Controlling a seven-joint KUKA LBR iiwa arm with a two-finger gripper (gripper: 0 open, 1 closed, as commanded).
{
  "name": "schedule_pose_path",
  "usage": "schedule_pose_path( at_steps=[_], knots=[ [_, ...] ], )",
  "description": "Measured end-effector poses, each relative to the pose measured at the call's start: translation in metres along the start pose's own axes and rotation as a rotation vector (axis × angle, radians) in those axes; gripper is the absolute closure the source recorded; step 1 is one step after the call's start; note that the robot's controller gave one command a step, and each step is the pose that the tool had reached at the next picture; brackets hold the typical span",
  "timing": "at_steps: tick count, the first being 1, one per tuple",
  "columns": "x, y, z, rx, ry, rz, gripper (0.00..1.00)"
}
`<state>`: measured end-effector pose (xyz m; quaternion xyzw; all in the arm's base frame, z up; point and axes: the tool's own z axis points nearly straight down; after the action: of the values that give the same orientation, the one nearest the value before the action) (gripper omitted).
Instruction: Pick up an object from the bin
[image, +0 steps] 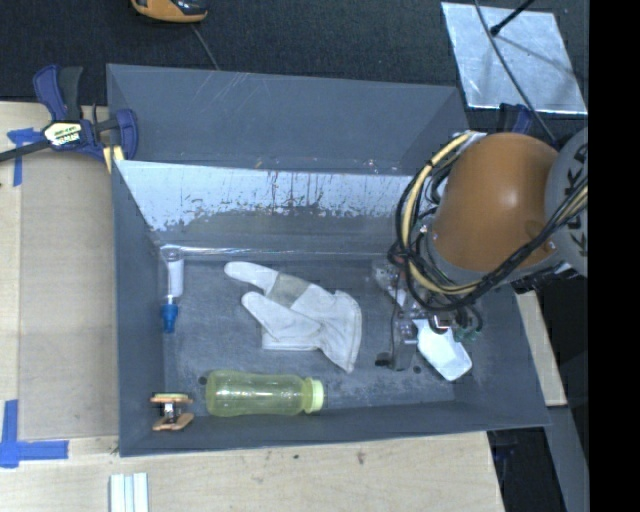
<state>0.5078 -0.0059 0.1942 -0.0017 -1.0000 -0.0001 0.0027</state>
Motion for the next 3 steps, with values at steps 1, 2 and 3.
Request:
schedule_pose_path(
  at_steps=[1,2,3],
  knots=[
    [-0.002,0.000,-0.005,0.000,-0.009,0.000,0.00],
    [-0.013,0.005,0.022,0.001,-0.016,-0.074,0.00],
    [-0.026,0.010,0.079,0.001,-0.010,-0.149,0.00]
  ],
)
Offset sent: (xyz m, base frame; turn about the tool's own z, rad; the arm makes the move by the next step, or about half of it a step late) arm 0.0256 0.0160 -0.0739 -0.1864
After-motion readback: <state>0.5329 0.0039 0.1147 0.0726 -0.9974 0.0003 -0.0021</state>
